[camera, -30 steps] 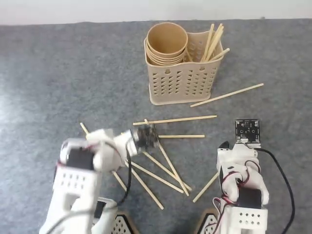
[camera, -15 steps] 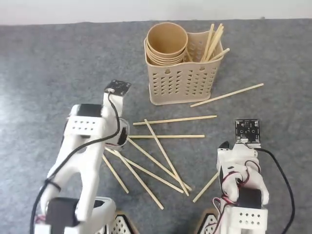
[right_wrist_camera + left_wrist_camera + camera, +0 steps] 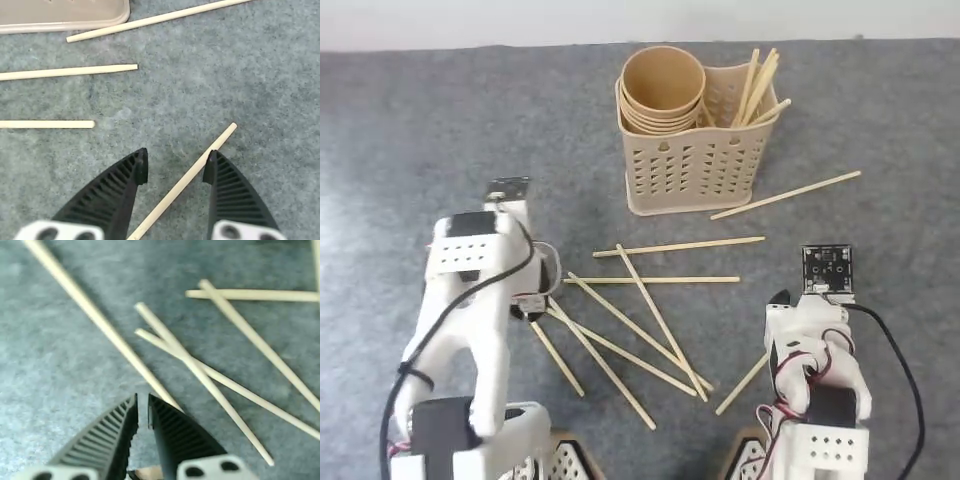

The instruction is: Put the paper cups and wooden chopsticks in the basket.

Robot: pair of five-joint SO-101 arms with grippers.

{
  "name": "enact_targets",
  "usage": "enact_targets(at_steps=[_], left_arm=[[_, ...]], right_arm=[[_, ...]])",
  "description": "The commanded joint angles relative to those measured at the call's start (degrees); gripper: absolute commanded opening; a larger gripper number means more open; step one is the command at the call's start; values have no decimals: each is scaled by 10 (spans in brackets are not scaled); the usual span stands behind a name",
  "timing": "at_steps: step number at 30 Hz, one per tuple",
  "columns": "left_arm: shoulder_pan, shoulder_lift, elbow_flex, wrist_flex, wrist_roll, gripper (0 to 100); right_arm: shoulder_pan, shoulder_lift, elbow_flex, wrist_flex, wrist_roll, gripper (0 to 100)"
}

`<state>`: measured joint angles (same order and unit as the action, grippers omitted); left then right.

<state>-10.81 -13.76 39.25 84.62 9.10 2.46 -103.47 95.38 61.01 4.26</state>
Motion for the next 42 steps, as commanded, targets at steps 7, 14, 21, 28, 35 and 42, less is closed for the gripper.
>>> enact_targets(at_steps=[7, 14, 21, 28, 35, 42], left_arm=[[-29, -1, 54, -124, 25, 44], [-15, 0, 59, -140, 70, 130], [-9, 0, 91, -164, 71, 243], [-11, 0, 133, -217, 70, 243], [-7, 15, 132, -178, 69, 245], [-8, 215, 44, -167, 68, 243]], right_arm=[[4, -5, 11, -2, -5, 187], [4, -5, 11, -2, -4, 187], [4, -5, 11, -2, -4, 187], [4, -5, 11, -2, -4, 187], [4, -5, 11, -2, -4, 187], [4, -5, 11, 0, -4, 187]])
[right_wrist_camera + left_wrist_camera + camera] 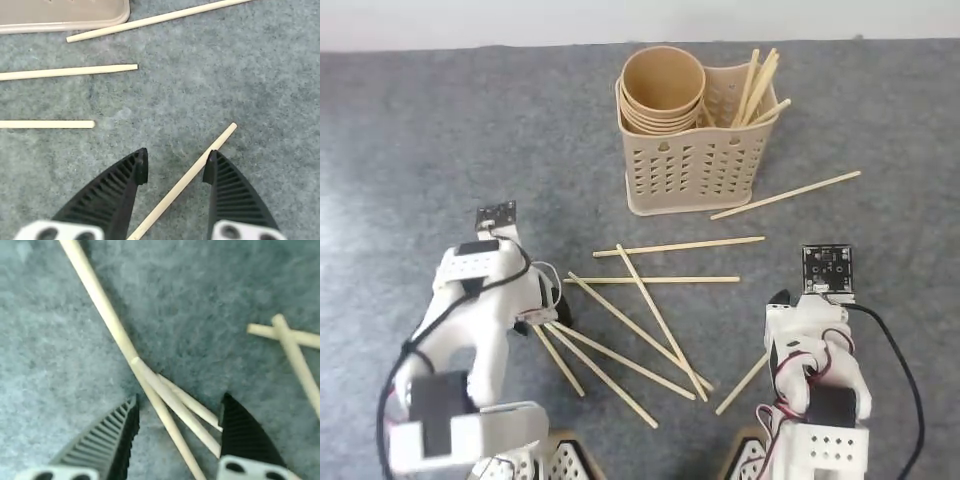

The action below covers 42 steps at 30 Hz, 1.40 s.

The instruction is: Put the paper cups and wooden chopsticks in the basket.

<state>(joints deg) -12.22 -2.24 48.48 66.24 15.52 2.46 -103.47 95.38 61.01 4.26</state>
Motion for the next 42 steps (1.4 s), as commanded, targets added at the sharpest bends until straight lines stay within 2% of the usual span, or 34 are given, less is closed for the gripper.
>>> enact_targets(at_steps=[1, 4, 8, 23, 30, 35, 38, 42], left_arm=[[6, 132, -83, 41, 2, 241], [6, 213, -188, 121, 2, 184], [7, 283, -247, 141, 1, 5], [16, 218, -242, 155, 2, 13], [106, 151, -208, 193, 4, 17], [121, 145, -208, 195, 31, 132], [121, 145, -195, 195, 33, 197], [122, 145, -187, 195, 32, 206]], right_arm=[[4, -5, 11, 0, -4, 187], [4, -5, 11, 0, -4, 187], [4, -5, 11, 0, -4, 187], [4, -5, 11, -2, -4, 187], [4, -5, 11, -2, -4, 187], [4, -5, 11, 0, -3, 187], [4, -5, 11, -1, 33, 187], [4, -5, 11, -2, 48, 187]])
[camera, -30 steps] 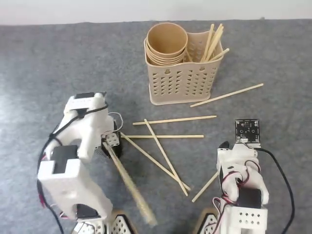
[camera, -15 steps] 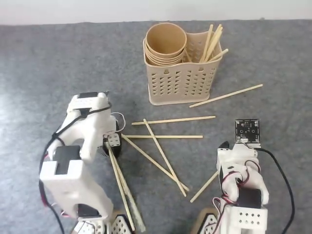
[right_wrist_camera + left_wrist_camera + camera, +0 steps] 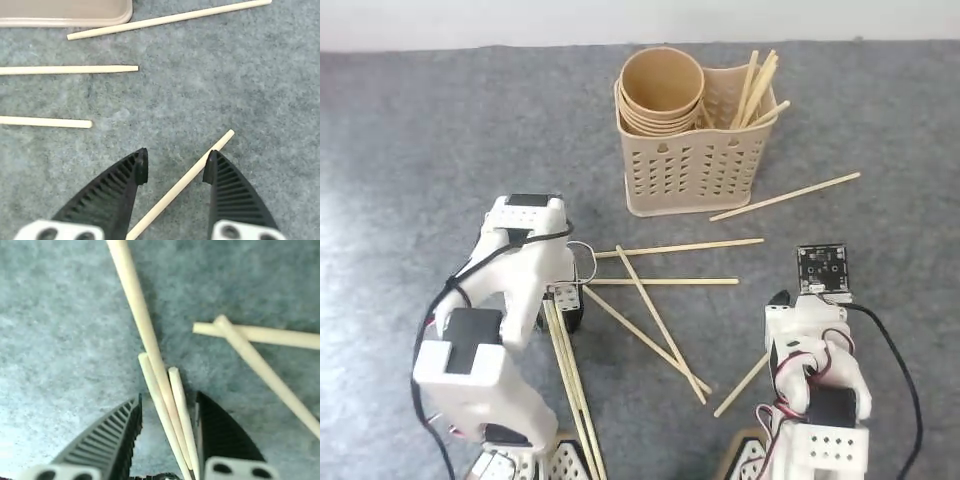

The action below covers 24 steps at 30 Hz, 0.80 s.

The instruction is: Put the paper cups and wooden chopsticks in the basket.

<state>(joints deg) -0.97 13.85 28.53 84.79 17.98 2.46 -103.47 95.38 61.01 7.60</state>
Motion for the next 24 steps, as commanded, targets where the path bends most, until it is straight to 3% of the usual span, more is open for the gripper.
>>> enact_targets(at_steps=[1, 10, 16, 24], left_arm=[[10, -16, 13, 9, 7, 206], [37, -16, 54, -44, 6, 203], [40, -16, 54, -44, 6, 16], [40, -15, 53, -44, 6, 13]], right_arm=[[4, -5, 11, -2, 15, 187], [4, -5, 11, -2, 17, 187], [4, -5, 11, -2, 18, 187], [4, -5, 11, -2, 18, 187]])
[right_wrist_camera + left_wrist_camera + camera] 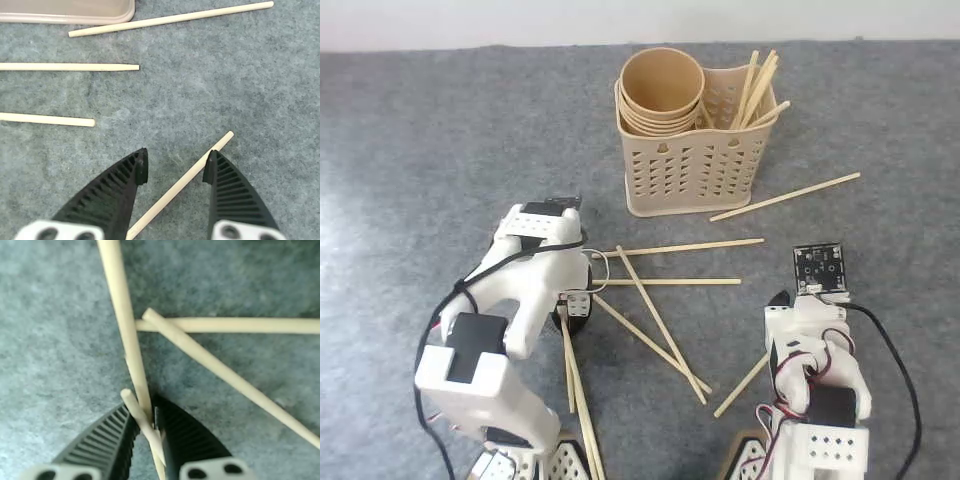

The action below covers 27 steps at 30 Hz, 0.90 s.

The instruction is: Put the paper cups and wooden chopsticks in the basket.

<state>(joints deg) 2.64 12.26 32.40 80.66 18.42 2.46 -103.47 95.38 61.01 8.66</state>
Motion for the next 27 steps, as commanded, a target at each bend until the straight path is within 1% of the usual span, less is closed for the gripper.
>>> enact_targets(at_steps=[1, 5, 7, 12, 17, 21, 24, 27], left_arm=[[4, 1, 13, -2, 2, 13], [4, -5, 6, -1, 2, 13], [4, -4, -16, 18, 2, 12], [4, -4, -130, 110, 2, 12], [9, 0, -244, 150, 4, 12], [55, 0, -296, 183, 4, 12], [98, -2, -301, 188, 4, 12], [126, -6, -305, 189, 5, 12]], right_arm=[[4, -5, 11, -2, 7, 187], [4, -5, 11, -2, 7, 187], [4, -5, 11, -2, 7, 187], [4, -5, 11, -2, 7, 187], [4, -5, 11, -2, 7, 187], [4, -5, 11, -2, 7, 187], [4, -5, 11, -2, 7, 187], [4, -5, 11, -2, 7, 187]])
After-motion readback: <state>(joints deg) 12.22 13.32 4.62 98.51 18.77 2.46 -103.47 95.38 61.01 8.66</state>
